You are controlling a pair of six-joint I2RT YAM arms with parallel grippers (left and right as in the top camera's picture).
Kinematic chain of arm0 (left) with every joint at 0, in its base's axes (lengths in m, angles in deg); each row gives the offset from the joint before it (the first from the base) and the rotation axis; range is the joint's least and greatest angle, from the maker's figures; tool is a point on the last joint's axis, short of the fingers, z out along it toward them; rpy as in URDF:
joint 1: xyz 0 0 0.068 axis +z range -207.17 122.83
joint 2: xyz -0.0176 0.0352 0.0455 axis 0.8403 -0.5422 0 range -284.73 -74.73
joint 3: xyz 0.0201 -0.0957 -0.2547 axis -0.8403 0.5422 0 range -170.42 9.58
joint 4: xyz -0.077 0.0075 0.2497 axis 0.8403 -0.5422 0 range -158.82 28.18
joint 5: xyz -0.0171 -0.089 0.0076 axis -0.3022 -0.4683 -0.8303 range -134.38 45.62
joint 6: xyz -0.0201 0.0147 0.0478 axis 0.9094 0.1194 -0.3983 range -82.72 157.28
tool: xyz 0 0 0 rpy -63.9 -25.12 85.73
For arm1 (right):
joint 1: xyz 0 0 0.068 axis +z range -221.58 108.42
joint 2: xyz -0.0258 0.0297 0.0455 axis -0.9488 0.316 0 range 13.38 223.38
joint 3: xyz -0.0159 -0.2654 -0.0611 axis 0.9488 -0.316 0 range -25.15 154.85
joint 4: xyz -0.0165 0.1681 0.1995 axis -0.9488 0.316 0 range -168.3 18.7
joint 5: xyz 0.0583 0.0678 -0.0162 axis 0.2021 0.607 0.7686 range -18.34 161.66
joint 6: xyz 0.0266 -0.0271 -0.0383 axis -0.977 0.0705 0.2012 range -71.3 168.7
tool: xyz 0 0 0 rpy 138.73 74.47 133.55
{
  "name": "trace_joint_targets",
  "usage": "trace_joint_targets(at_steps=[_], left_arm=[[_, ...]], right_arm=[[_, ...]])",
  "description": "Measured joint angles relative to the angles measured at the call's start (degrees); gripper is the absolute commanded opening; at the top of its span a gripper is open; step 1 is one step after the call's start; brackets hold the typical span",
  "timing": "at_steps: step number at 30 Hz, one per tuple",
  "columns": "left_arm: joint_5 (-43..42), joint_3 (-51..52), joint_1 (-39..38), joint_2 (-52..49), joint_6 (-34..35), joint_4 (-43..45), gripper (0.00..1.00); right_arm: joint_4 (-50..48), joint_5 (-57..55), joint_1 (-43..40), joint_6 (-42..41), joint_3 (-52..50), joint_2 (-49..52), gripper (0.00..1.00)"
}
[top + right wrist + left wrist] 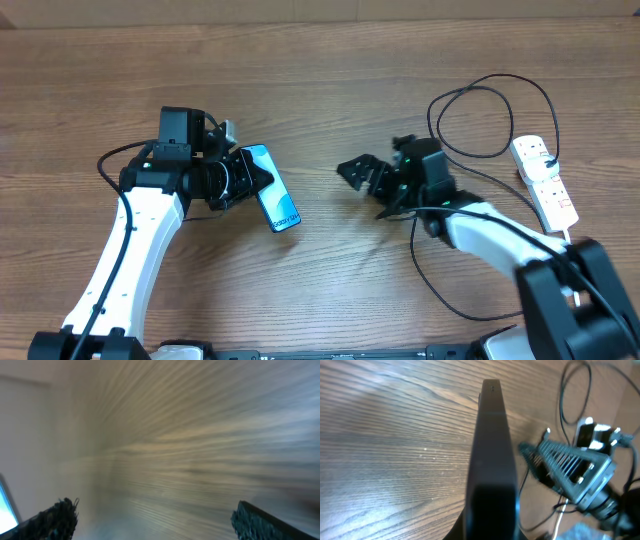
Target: Plug charger to phone and switch on socket
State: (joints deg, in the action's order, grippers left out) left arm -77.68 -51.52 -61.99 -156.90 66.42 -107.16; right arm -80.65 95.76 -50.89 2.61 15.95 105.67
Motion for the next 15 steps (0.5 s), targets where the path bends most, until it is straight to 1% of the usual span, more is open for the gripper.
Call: trace_joint_targets(at_steps=[3, 5, 6, 7, 10, 11, 15], left_arm=[[-2.2, 0.0, -0.2, -2.4, -3.0, 0.2, 0.04], [-4.5, 0.0, -0.4, -5.1, -4.5, 1.2, 0.04], [-7.0, 0.0, -0.5, -6.5, -5.5, 2.5, 0.04], [-9.5, 0.0, -0.7, -8.2, -6.3, 4.2, 0.04], [-16.7, 0.0, -1.7, -13.6, -8.3, 7.7, 0.04], [-18.4, 0.0, -2.1, -15.0, -8.5, 8.4, 0.04], [-23.1, 0.0, -4.6, -19.7, -9.5, 9.4, 0.04]], right_arm=[[17.9, -7.0, -1.5, 5.0, 6.1, -4.7, 1.0], [22.1, -11.2, -1.9, 9.0, 10.0, -7.2, 1.0], [23.0, -13.0, -1.9, 10.7, 11.2, -7.8, 0.94], [24.0, -15.7, -1.9, 12.9, 12.3, -8.3, 0.83], [27.9, -23.4, -1.9, 16.3, 13.4, -8.1, 0.59], [29.9, -26.3, -2.2, 16.8, 13.4, -7.3, 0.56], [31.8, -32.1, -3.5, 18.3, 13.3, -3.1, 0.56]])
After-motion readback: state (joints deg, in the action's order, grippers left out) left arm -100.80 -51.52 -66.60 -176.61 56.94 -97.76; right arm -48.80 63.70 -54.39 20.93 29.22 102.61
